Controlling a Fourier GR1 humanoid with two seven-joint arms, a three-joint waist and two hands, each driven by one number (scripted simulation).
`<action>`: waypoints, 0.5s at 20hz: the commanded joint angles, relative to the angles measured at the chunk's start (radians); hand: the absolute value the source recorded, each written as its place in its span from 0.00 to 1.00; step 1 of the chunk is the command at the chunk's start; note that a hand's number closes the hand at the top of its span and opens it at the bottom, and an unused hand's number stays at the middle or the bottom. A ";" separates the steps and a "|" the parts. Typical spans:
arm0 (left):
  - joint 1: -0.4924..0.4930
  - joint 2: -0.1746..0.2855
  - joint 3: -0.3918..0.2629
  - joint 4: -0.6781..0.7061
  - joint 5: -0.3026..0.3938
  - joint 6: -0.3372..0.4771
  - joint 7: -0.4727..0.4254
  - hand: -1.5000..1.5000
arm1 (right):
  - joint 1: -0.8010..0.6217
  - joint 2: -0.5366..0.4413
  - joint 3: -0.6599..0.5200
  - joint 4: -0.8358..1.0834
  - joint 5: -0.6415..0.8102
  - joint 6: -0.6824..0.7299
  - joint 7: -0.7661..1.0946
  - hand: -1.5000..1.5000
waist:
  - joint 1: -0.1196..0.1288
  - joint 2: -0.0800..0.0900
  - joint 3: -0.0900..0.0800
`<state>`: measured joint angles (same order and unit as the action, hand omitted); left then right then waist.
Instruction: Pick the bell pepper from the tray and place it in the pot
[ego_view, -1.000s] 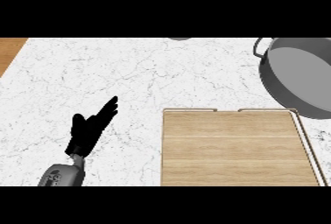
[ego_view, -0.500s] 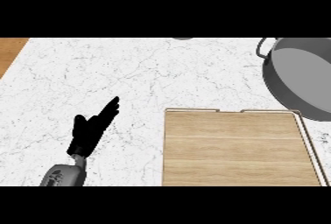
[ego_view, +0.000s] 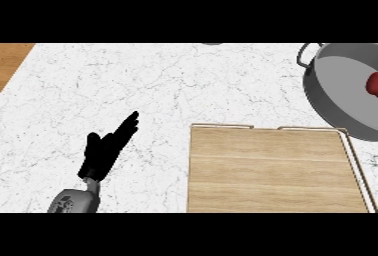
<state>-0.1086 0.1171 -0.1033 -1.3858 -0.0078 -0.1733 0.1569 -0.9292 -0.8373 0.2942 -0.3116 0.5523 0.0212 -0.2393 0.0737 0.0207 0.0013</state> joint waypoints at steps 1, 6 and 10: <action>-0.039 -0.010 0.013 0.042 0.001 0.007 0.000 0.50 | -0.054 0.086 0.058 0.091 0.061 0.129 0.150 1.00 | -0.011 0.002 -0.001; -0.023 0.002 0.011 0.010 -0.002 0.001 0.016 0.50 | -0.116 0.133 0.062 0.192 0.090 0.194 0.182 0.00 | -0.007 0.002 0.001; -0.004 -0.005 0.015 0.000 0.008 0.002 0.014 0.50 | -0.119 0.157 -0.114 0.156 -0.083 0.096 0.059 0.00 | -0.022 -0.003 0.003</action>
<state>-0.1139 0.1109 -0.0947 -1.3745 -0.0122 -0.1662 0.1464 -1.0264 -0.7055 0.2757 -0.1535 0.5595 0.1469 -0.1279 0.0633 0.0215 0.0043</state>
